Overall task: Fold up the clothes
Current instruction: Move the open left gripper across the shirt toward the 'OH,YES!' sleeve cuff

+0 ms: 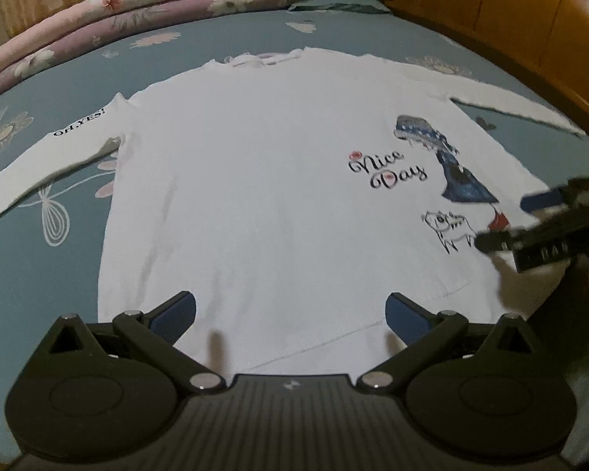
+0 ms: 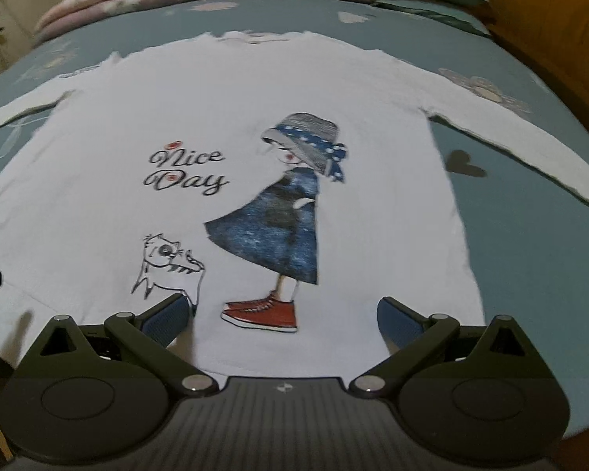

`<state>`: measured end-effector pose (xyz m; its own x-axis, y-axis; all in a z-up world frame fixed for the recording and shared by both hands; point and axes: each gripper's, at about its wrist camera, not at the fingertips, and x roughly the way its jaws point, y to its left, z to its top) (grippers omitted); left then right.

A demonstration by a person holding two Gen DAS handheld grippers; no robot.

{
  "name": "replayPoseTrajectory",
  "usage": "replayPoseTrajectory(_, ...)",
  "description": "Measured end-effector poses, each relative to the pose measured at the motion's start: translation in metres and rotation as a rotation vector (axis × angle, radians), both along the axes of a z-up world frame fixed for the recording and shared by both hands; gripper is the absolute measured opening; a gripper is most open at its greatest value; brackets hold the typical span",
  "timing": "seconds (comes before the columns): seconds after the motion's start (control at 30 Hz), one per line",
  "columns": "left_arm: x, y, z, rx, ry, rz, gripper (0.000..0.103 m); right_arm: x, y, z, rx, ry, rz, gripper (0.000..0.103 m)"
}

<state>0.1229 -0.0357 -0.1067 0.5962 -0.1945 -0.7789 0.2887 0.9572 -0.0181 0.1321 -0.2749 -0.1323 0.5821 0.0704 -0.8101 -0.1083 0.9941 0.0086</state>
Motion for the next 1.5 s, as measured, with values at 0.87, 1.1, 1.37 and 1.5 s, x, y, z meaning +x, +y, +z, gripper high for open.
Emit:
replayPoseTrajectory(0.87, -0.02, -0.015, -0.012, 0.081, 0.072, -0.111, 0.102, -0.037, 0.036, 0.004, 0.014, 0.004, 0.196, 0.103)
replayPoseTrajectory(1.1, 0.05, -0.02, 0.021, -0.04, -0.03, -0.06, 0.102, -0.029, 0.031, 0.019, 0.023, -0.03, 0.182, 0.103)
replayPoseTrajectory(1.37, 0.121, -0.025, -0.009, -0.121, 0.04, 0.019, 0.102, -0.023, 0.029, 0.008, 0.035, 0.007, 0.168, 0.103)
replayPoseTrajectory(1.5, 0.119, -0.006, -0.024, -0.127, 0.06, 0.076, 0.102, -0.023, 0.024, 0.002, 0.045, 0.012, 0.16, 0.103)
